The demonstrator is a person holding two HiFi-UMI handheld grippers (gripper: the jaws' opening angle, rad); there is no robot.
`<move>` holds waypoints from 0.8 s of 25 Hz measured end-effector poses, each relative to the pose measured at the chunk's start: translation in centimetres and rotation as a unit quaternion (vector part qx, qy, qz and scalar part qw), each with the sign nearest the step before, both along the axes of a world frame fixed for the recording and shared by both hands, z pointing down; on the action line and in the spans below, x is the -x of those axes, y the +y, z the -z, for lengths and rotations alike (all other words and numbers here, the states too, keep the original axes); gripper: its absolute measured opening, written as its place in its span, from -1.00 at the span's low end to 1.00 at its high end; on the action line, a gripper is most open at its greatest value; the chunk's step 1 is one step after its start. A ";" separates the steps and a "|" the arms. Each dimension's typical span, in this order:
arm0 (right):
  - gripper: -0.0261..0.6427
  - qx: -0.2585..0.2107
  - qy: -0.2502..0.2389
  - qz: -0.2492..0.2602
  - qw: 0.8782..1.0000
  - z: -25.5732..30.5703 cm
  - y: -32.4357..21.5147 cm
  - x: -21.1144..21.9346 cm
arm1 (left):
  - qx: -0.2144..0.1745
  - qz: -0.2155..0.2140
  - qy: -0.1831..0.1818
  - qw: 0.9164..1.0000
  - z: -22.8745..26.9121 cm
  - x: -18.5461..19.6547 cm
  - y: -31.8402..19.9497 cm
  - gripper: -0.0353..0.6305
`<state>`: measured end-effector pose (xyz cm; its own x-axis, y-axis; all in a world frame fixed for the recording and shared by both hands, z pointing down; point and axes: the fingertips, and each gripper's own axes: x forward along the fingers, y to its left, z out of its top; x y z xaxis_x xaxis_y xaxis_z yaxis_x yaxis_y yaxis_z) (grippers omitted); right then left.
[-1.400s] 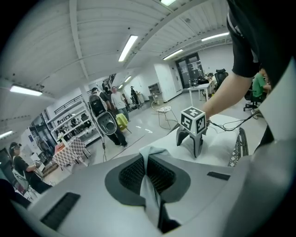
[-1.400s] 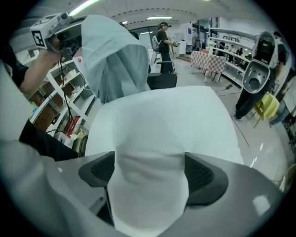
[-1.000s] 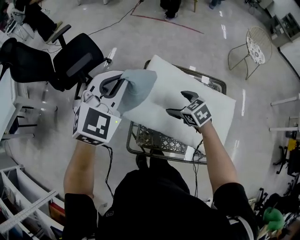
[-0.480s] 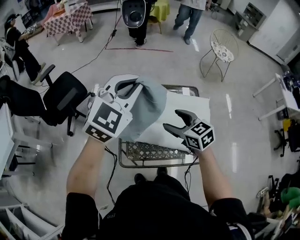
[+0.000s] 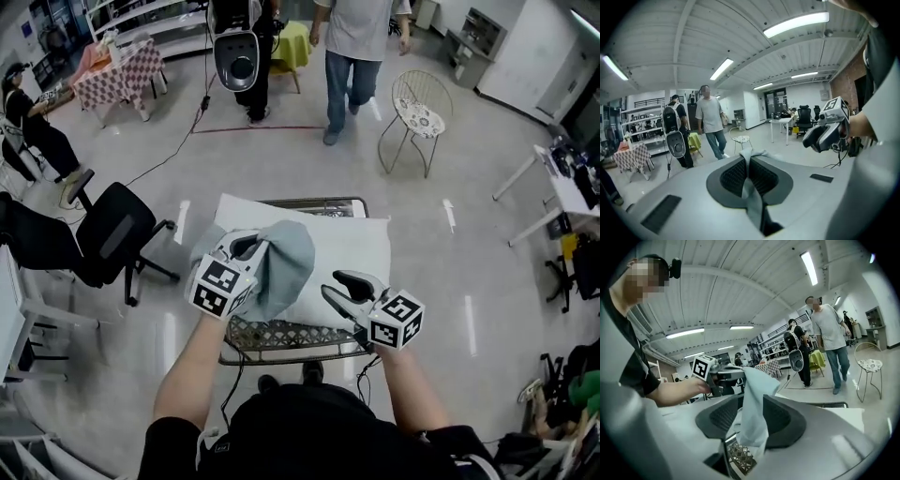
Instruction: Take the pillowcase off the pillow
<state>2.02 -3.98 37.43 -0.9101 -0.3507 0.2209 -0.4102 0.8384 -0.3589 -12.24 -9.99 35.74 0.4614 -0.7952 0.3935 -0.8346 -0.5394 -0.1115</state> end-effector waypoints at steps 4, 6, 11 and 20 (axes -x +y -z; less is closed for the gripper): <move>-0.40 0.002 -0.013 0.001 1.000 0.4 0.6 -1.7 | 0.026 0.024 0.007 0.999 -3.3 -0.3 0.6 -0.86; -0.41 -0.001 -0.021 0.000 1.000 1.1 0.5 -2.6 | 0.032 0.035 0.010 0.999 -4.0 -0.7 0.5 -0.86; -0.46 -0.021 -0.017 0.005 1.000 2.2 0.6 -3.9 | 0.051 0.045 0.014 0.998 -5.8 -2.2 0.4 -0.86; -0.49 -0.013 -0.015 0.014 1.000 1.9 1.6 -5.1 | 0.086 0.055 0.035 0.994 -9.3 -4.5 2.4 -0.86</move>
